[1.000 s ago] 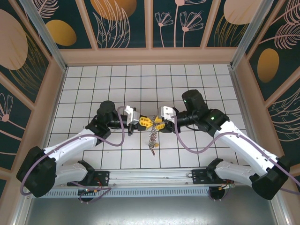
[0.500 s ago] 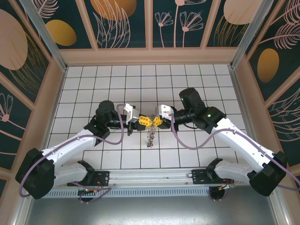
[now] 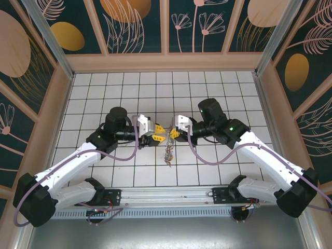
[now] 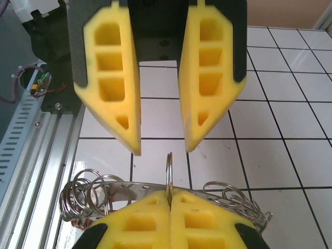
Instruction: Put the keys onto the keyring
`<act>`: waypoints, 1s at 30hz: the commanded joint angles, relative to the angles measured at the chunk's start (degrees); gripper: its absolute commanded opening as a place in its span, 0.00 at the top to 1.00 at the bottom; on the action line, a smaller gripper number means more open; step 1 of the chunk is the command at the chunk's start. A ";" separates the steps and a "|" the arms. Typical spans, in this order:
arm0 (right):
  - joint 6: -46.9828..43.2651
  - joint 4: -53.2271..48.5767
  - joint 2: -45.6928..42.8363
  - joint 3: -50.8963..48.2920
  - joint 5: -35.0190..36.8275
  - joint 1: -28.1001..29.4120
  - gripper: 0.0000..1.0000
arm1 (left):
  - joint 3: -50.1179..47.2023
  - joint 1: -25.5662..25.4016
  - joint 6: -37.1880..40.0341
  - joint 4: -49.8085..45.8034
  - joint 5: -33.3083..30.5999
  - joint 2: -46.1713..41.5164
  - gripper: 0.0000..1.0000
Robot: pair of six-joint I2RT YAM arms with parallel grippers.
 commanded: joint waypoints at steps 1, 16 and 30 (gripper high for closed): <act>1.03 2.58 0.88 1.29 -1.26 0.30 1.00 | 2.34 -0.32 4.00 -5.62 -1.23 0.80 0.68; 2.21 6.30 2.37 1.35 0.15 1.98 1.00 | 5.11 -0.32 6.15 -8.70 -4.16 3.33 0.83; 4.76 8.87 0.58 -0.72 1.37 2.37 0.90 | 2.33 -0.34 1.63 -1.69 2.42 -0.29 1.00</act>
